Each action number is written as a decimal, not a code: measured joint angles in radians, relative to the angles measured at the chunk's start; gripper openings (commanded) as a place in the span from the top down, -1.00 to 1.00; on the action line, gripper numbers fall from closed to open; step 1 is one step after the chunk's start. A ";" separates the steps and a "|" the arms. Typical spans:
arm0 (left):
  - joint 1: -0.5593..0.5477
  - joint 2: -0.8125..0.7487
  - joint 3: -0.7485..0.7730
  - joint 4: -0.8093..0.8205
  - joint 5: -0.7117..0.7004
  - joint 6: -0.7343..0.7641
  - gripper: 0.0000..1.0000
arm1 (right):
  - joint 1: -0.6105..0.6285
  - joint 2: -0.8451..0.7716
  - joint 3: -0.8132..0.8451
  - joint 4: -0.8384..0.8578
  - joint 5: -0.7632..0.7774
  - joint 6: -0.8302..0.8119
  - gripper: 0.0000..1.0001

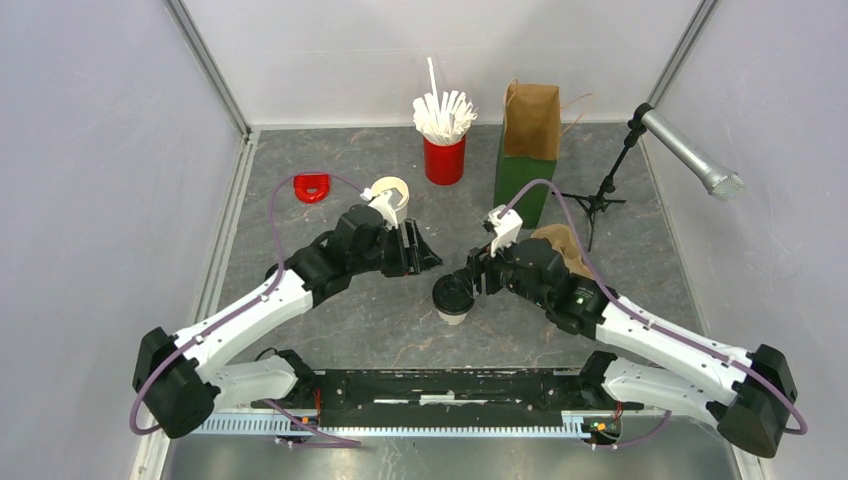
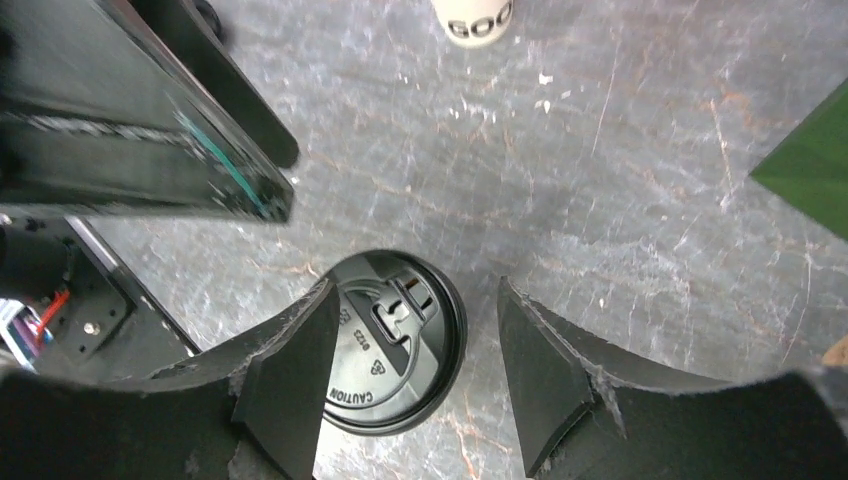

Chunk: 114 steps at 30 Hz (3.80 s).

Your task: Pack the takeout coffee

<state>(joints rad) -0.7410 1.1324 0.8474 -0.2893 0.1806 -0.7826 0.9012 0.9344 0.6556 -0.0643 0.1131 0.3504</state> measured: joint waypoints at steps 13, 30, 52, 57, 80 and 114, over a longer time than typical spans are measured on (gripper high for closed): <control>0.007 0.104 0.017 -0.052 0.037 0.135 -0.53 | 0.004 -0.032 -0.031 -0.151 -0.056 0.172 -0.52; 0.011 0.239 -0.001 0.046 0.153 0.183 -0.18 | 0.006 -0.216 -0.420 0.149 -0.099 0.526 -0.32; -0.031 0.168 -0.095 0.135 0.072 0.011 0.02 | 0.054 -0.158 -0.462 0.363 -0.143 0.731 -0.38; -0.048 0.166 -0.095 0.140 0.039 -0.019 0.03 | 0.068 -0.138 -0.480 0.401 -0.121 0.768 -0.26; -0.071 0.156 -0.128 0.192 -0.011 -0.044 0.06 | 0.076 -0.092 -0.606 0.610 -0.042 0.849 -0.01; -0.070 0.117 -0.263 0.422 -0.021 -0.092 0.02 | 0.159 -0.198 -0.504 0.332 0.140 0.641 -0.18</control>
<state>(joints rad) -0.8112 1.2499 0.5842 0.1326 0.1596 -0.8745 1.0599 0.7364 0.1520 0.2676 0.2527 0.9913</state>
